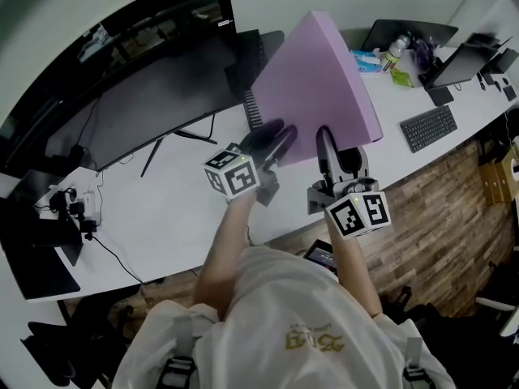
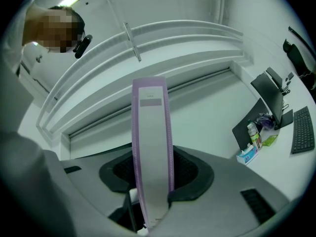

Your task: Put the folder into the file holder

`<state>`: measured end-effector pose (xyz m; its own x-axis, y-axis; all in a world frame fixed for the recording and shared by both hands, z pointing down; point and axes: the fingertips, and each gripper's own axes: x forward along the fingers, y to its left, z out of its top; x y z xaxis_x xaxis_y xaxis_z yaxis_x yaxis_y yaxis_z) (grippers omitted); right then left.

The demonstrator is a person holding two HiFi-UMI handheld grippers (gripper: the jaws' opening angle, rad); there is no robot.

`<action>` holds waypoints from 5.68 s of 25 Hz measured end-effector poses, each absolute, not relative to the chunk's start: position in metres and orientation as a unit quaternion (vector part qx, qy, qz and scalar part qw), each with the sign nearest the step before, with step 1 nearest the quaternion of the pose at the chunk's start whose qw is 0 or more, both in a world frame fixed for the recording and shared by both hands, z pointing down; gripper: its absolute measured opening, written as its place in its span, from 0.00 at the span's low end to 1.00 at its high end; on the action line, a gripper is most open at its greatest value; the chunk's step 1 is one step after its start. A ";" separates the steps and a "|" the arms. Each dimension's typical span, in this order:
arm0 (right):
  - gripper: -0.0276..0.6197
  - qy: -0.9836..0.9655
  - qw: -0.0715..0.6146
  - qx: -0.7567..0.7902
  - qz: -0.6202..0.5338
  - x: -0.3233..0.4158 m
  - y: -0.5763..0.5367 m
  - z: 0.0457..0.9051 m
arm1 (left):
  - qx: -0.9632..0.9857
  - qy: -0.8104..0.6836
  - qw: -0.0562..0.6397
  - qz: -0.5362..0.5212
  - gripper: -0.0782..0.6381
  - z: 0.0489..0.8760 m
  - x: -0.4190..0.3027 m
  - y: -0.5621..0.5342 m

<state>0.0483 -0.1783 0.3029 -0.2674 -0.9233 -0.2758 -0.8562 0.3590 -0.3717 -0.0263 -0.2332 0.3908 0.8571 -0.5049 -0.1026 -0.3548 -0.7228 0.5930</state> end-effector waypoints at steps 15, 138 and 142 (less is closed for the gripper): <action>0.32 0.786 0.195 -0.584 -0.055 0.006 -0.217 0.309 | 0.899 -0.226 0.329 -0.179 0.36 0.401 -0.061 -0.278; 0.35 0.815 0.021 -0.562 -0.144 -0.042 -0.266 0.450 | 0.858 -0.341 0.357 -0.142 0.34 0.471 -0.118 -0.322; 0.34 0.814 0.019 -0.562 -0.143 -0.027 -0.252 0.448 | 0.864 -0.354 0.335 -0.125 0.33 0.468 -0.113 -0.305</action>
